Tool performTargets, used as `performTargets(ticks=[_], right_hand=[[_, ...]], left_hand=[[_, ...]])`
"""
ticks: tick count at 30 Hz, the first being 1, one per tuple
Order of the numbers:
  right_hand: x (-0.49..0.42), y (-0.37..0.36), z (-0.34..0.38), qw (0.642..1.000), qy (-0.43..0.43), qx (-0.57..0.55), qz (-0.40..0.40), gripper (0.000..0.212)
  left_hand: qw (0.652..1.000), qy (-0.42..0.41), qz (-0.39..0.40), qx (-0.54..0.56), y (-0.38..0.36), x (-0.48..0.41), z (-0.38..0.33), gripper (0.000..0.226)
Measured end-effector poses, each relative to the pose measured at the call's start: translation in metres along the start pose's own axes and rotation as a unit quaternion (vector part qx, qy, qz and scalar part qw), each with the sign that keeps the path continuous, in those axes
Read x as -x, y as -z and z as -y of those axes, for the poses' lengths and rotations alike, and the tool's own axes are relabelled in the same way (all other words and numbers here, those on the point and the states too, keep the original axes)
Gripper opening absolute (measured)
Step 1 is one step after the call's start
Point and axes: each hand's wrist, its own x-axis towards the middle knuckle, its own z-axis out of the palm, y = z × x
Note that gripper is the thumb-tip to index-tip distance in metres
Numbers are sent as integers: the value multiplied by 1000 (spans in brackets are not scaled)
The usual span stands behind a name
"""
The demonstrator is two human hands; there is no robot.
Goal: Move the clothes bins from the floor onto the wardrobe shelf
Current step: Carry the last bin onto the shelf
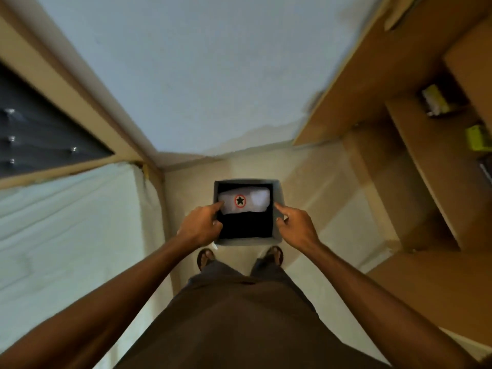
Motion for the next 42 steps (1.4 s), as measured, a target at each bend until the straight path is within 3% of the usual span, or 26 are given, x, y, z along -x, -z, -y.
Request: performTargets(ticks=[8,20,33,42], right_hand=[[2,112,-72,989,-64,-35,-128,50],[-43,273,-162,954,-101,-54,-277,47],[-137,439,-220,890,-188,-67,-409,49],[-166,543,-272,847,-232,-65,-473,46]], left_hand=[[992,-108,-12,-64,-2,-67,-145,60],[971,-223,-59,-67,-6,-186,-333,58],[907,-406,25,-108,49,-373,-559,54],[881,-465,50,-75,41,-446,-702,35]])
